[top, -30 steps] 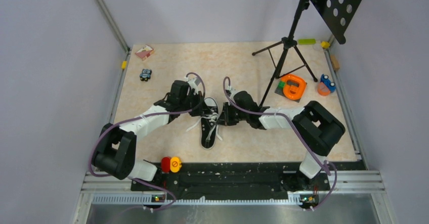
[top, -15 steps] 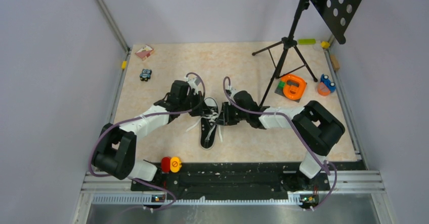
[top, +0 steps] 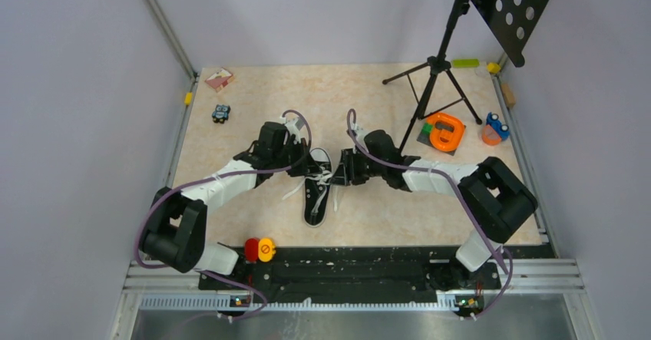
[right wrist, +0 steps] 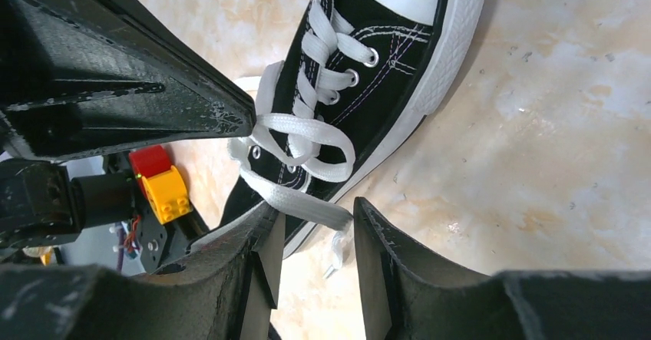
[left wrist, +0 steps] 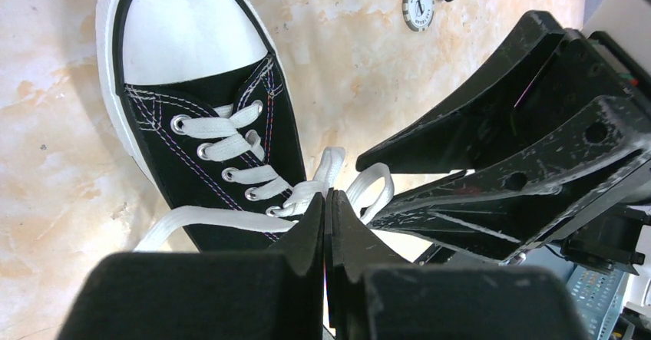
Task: Tie the shoes
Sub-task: Cross the shoelace with the shoelace.
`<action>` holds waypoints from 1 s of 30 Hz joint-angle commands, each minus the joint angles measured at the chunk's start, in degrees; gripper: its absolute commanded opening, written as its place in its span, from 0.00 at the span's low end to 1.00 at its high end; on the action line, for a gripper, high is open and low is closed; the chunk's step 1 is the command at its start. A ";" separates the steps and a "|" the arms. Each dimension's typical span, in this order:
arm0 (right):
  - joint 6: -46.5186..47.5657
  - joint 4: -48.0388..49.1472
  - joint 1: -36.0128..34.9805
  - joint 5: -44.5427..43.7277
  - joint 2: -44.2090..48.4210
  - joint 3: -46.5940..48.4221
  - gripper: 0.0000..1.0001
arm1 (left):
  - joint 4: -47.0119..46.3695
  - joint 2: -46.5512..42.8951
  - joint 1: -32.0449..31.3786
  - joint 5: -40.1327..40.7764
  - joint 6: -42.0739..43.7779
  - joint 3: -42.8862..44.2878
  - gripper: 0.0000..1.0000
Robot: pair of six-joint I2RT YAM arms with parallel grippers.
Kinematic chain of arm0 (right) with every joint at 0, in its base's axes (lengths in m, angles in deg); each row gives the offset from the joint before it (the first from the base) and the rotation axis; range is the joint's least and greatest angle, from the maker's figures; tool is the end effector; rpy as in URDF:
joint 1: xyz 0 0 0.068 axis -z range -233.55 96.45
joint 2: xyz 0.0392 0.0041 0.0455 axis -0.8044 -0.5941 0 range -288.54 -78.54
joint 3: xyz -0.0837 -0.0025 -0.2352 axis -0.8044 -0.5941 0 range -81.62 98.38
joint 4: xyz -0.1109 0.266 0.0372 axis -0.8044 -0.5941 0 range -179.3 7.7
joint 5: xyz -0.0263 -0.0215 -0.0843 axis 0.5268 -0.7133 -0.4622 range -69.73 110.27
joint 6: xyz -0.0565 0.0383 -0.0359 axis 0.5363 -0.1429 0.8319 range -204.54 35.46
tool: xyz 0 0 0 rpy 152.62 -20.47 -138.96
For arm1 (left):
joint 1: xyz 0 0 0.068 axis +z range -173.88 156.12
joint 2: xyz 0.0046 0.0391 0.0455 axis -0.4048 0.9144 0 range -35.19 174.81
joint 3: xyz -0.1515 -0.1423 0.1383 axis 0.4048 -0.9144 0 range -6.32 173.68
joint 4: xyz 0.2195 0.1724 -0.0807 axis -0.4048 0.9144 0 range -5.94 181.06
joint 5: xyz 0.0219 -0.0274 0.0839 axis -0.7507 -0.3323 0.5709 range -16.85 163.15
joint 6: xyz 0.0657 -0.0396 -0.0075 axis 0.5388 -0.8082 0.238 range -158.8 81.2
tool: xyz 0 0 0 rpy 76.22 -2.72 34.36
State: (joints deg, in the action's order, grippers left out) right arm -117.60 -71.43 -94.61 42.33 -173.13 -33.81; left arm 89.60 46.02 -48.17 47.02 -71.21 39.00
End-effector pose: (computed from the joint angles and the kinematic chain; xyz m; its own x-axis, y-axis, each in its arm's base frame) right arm 0.2711 0.2689 0.1137 -0.8277 -0.0504 -0.5589 -0.4613 0.6283 0.6265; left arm 0.2995 -0.1669 0.1497 -0.8685 -0.1359 -0.4767 0.2426 0.7221 -0.6479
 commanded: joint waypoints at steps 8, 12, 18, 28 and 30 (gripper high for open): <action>4.46 -0.60 4.49 9.52 1.72 3.23 0.37 | -1.17 -1.82 1.01 -0.15 2.61 1.01 0.00; 9.95 -5.61 4.41 16.41 -0.73 6.60 0.37 | -1.15 -1.88 1.44 -0.21 2.70 1.10 0.00; 12.92 -8.68 4.41 13.96 -0.22 7.20 0.37 | -1.26 -1.69 1.61 -0.32 2.78 1.48 0.00; 13.19 -9.03 4.46 12.34 -3.07 9.86 0.36 | -1.06 -1.52 1.79 -0.66 2.95 1.66 0.00; 13.79 -9.85 4.41 11.07 -3.18 10.30 0.38 | -1.14 -1.42 1.80 -0.75 2.87 1.66 0.00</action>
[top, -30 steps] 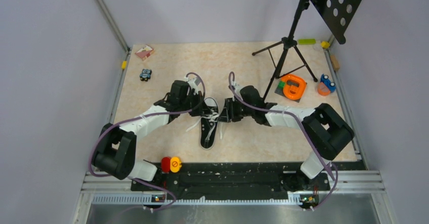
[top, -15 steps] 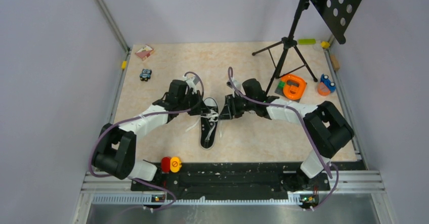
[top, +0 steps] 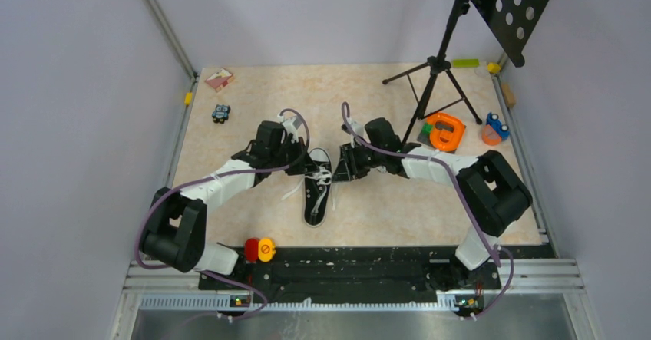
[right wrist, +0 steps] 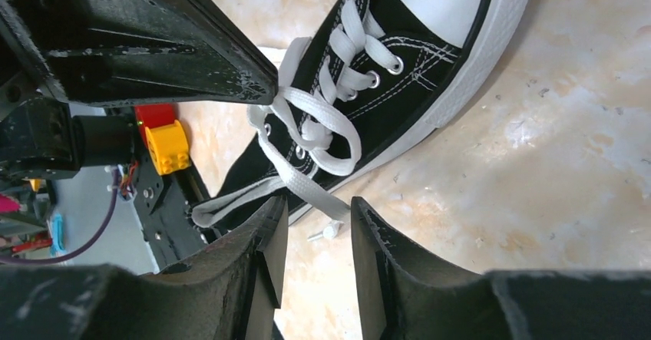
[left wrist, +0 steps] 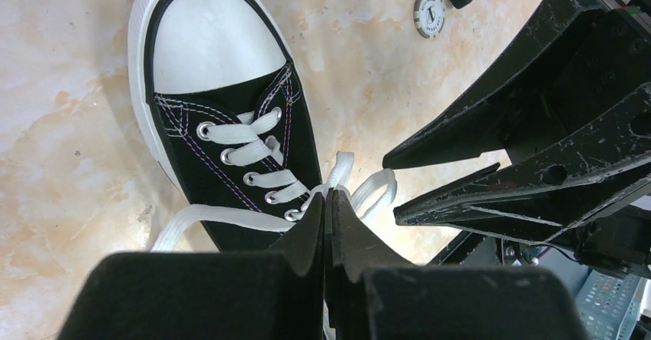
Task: Tie the shoes
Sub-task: Cross the shoelace with the shoelace.
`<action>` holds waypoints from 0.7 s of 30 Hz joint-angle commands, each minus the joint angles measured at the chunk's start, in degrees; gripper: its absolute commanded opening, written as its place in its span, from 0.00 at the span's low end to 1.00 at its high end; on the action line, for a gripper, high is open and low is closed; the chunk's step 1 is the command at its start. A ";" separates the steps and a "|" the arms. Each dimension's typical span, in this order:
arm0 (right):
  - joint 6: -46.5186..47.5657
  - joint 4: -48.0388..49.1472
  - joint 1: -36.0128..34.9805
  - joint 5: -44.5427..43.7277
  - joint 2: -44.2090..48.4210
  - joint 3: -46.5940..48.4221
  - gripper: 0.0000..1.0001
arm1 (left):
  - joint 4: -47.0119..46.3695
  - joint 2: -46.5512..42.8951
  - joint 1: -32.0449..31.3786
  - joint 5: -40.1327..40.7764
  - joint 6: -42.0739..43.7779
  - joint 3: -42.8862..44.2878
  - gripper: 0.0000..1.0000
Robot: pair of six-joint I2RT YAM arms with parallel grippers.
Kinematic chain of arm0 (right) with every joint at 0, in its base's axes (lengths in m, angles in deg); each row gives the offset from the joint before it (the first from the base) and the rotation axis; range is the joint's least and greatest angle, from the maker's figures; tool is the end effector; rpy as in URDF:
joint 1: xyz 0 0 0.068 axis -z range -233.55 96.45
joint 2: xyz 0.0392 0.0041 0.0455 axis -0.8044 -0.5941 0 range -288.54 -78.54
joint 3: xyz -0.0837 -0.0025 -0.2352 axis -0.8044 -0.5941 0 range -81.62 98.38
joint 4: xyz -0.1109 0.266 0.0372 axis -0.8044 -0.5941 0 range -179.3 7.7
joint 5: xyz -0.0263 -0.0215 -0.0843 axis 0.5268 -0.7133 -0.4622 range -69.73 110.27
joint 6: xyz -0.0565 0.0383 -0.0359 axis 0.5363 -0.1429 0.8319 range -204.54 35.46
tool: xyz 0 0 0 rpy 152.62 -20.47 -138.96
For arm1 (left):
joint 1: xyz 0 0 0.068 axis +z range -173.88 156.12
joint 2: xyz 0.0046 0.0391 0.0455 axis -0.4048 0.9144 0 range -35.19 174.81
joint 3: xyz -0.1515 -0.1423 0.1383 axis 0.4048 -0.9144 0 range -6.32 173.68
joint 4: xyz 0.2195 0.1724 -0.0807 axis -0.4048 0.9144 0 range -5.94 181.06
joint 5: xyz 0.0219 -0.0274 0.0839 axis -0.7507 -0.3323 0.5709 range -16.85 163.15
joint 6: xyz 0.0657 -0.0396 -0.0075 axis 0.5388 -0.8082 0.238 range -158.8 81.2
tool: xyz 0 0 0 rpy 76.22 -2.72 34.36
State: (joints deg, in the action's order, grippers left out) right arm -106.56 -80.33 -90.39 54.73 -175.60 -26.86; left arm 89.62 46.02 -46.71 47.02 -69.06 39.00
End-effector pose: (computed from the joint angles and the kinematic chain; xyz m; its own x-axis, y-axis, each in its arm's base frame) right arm 0.2911 0.2646 0.1275 -0.7948 -0.2091 -0.5697 -0.5842 0.5174 0.6253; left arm 0.3036 -0.1592 0.1496 -0.8559 -0.1305 -0.5004 0.2562 0.7335 -0.6295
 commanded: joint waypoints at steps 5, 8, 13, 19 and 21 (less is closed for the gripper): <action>2.82 -1.19 0.19 -2.77 -1.21 3.95 0.40 | -1.62 -1.10 0.40 -0.97 0.47 1.65 0.00; 2.55 -0.87 0.19 -3.62 -1.46 3.92 0.40 | -1.76 -1.06 0.44 -0.93 0.40 1.58 0.00; 2.33 0.45 -0.11 -3.69 -2.12 3.83 0.38 | -1.87 -1.05 0.42 -0.98 0.38 1.38 0.00; 2.79 3.01 -0.86 -2.79 -4.60 3.92 0.34 | -1.79 -1.36 0.42 -1.03 0.44 1.41 0.00; 2.98 3.76 -0.95 -3.21 -5.16 3.65 0.34 | -1.81 -1.54 0.42 -1.03 0.38 1.23 0.00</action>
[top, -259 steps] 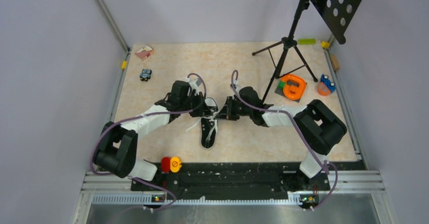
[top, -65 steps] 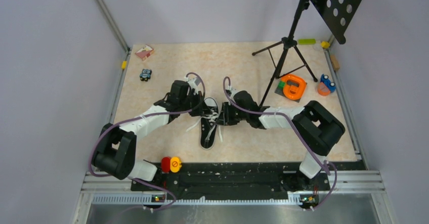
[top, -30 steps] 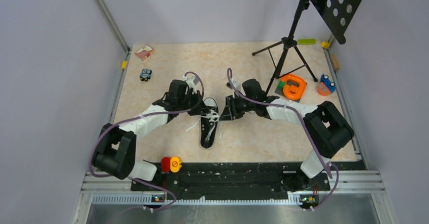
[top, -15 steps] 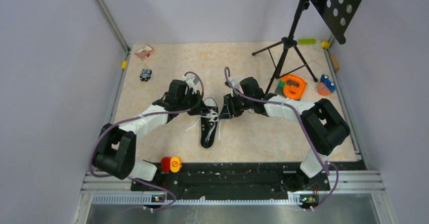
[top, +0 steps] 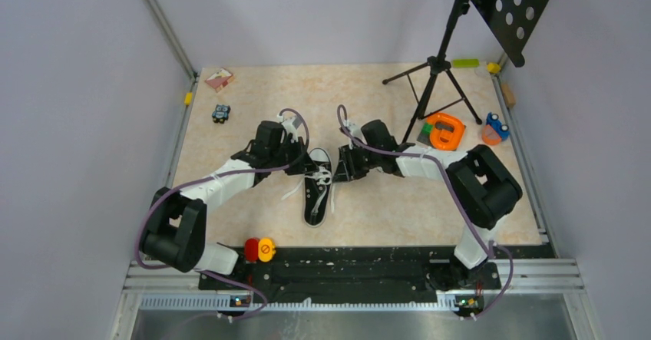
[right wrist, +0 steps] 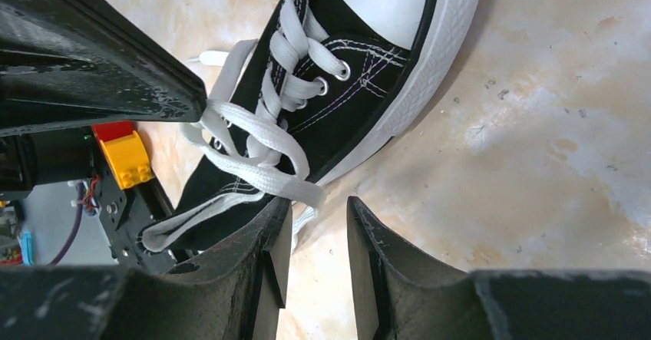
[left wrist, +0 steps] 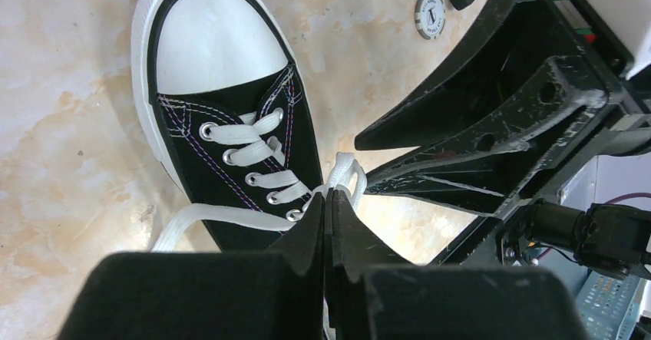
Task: Tie the shoes
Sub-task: Cross the shoelace with the shoelace.
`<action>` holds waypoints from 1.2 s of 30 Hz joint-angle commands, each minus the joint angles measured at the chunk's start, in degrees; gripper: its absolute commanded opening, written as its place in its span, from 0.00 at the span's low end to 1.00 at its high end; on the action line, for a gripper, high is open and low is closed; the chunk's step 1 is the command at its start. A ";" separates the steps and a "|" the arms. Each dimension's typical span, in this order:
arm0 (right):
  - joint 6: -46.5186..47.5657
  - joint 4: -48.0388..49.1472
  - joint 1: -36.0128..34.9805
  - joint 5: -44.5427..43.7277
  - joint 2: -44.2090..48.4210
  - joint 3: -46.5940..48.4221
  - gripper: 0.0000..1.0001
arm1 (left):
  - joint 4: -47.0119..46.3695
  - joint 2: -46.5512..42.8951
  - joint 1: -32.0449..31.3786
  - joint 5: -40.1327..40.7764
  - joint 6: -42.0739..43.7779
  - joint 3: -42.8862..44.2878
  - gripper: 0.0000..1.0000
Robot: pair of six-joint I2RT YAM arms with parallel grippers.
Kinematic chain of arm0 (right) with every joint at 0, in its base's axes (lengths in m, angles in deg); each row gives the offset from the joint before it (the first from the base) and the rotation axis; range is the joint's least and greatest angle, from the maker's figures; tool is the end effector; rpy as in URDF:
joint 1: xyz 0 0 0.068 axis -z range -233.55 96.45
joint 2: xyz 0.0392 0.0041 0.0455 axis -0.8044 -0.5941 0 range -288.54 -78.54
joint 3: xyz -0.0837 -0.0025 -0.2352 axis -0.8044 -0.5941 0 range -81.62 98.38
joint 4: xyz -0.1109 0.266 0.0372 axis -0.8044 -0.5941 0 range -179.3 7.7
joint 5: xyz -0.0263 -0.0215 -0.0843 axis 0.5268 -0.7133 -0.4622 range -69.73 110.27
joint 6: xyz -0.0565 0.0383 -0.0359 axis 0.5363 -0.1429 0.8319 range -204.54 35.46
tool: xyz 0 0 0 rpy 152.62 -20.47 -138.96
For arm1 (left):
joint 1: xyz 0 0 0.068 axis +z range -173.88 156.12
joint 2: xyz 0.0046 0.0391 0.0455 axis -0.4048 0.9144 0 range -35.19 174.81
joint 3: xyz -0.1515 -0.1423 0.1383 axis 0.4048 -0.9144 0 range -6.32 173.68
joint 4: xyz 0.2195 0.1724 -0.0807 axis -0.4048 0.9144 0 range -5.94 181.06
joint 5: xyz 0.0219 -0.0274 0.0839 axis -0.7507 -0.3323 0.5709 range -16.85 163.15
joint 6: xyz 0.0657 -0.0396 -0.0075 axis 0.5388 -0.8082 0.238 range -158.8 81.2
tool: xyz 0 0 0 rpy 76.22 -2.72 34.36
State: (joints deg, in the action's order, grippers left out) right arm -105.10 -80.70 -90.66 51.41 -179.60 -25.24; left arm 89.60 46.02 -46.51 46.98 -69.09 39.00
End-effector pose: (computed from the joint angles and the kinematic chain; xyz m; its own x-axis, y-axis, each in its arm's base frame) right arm 0.2980 0.2681 0.1088 -0.7970 -0.2259 -0.5601 -0.5743 0.5704 0.5872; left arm 0.3042 -0.1582 0.1497 -0.8556 -0.1337 -0.5001 0.2537 0.7339 -0.6302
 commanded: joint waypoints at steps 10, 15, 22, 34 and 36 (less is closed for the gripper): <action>-0.44 9.19 -0.69 0.62 -3.23 1.27 0.28 | -1.82 -1.75 0.22 -0.90 0.31 0.93 0.00; -0.78 10.81 -0.73 3.43 -2.83 0.35 0.21 | -1.76 -1.78 0.27 -0.90 0.31 0.96 0.00; -1.73 12.68 -0.87 3.64 -1.41 -1.64 0.00 | -2.10 -1.72 0.23 -0.98 0.07 0.77 0.00; -2.00 12.84 -1.49 3.46 4.21 -5.31 0.00 | -2.72 -1.15 0.23 -2.16 0.24 0.87 0.00; -2.02 12.57 -1.77 3.41 4.67 -5.24 0.00 | -2.85 -1.06 0.28 -2.43 0.22 0.90 0.00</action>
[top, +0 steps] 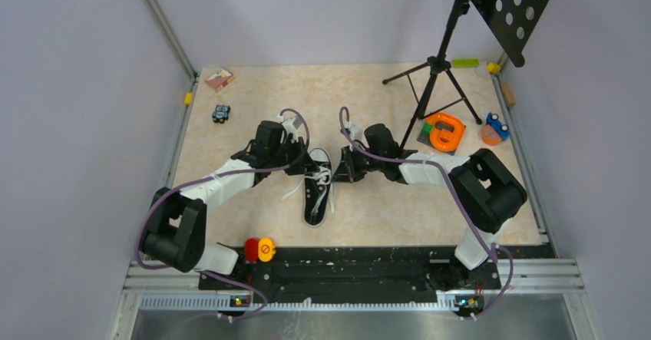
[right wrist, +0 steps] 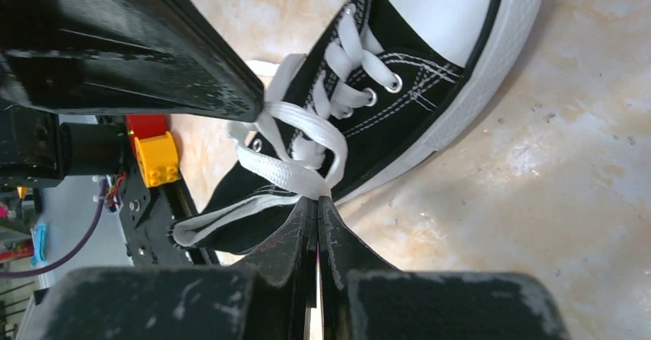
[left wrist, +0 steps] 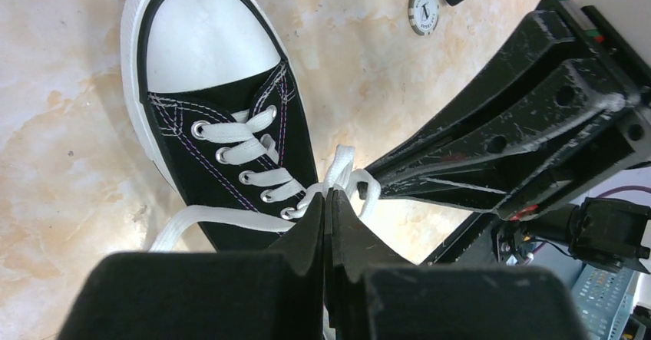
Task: Tie the shoes
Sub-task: Cross the shoelace with the shoelace.
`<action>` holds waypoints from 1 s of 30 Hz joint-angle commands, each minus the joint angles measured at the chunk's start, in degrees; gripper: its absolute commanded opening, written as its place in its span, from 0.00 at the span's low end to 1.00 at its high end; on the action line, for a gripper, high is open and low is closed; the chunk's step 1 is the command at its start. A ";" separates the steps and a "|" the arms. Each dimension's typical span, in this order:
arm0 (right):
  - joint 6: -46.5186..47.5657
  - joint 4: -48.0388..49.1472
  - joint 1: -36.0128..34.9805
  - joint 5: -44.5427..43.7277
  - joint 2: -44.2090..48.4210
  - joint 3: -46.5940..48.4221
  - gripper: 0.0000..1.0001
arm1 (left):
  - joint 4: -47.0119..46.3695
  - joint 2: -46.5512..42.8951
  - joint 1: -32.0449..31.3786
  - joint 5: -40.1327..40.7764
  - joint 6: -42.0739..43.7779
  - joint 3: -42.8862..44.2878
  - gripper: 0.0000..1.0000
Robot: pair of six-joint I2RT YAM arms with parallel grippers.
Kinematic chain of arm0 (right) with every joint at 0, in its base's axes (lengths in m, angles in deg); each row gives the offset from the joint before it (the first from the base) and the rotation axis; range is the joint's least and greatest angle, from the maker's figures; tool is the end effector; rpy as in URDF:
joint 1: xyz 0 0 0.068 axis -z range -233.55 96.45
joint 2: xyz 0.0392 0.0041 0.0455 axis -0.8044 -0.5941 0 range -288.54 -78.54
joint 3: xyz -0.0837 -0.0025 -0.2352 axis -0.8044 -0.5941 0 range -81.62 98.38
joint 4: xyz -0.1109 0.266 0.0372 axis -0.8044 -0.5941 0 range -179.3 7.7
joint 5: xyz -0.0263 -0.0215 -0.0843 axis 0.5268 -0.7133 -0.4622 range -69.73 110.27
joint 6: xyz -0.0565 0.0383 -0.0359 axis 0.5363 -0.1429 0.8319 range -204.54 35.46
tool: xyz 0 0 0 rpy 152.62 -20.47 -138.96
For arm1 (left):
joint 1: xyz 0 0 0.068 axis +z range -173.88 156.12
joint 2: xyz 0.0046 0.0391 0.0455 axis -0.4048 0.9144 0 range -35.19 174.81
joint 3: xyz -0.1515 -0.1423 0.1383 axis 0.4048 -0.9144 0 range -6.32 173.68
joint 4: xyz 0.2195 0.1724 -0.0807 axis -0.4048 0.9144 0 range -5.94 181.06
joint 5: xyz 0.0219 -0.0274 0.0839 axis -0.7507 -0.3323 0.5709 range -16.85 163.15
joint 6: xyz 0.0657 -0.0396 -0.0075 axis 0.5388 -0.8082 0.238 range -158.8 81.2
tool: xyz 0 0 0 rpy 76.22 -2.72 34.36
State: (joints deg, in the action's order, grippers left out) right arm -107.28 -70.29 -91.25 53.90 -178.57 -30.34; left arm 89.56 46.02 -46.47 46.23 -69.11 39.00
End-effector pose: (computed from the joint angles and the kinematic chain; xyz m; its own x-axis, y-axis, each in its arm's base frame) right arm 0.2878 0.2685 0.1050 -0.7689 -0.1874 -0.6112 -0.6106 0.4986 0.6153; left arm 0.3038 -0.1586 0.1500 -0.8582 -0.1302 -0.4965 0.2584 0.7262 -0.6370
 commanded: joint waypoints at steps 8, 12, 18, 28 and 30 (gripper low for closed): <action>0.20 0.24 -1.77 0.26 4.03 2.00 0.00 | -2.56 -0.92 0.18 -2.00 0.51 1.06 0.00; 0.29 -0.18 -1.86 -0.37 3.93 2.35 0.00 | -2.46 -1.18 0.18 -1.96 0.59 1.03 0.00; -0.72 1.25 -2.45 -0.49 1.94 3.34 0.00 | -2.43 -1.23 0.22 -2.16 0.69 1.15 0.00; -1.54 2.10 -2.65 -3.26 -0.30 4.46 0.00 | -2.06 -1.28 0.18 -3.41 1.14 1.25 0.00; -1.56 1.91 -2.65 -3.64 -0.71 4.52 0.00 | -2.15 -1.47 0.23 -3.29 1.17 1.20 0.00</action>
State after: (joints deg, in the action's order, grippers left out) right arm -108.77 -70.43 -93.21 51.69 -178.22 -28.22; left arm 89.56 46.02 -46.47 43.98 -68.85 39.00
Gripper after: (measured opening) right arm 0.009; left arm 0.006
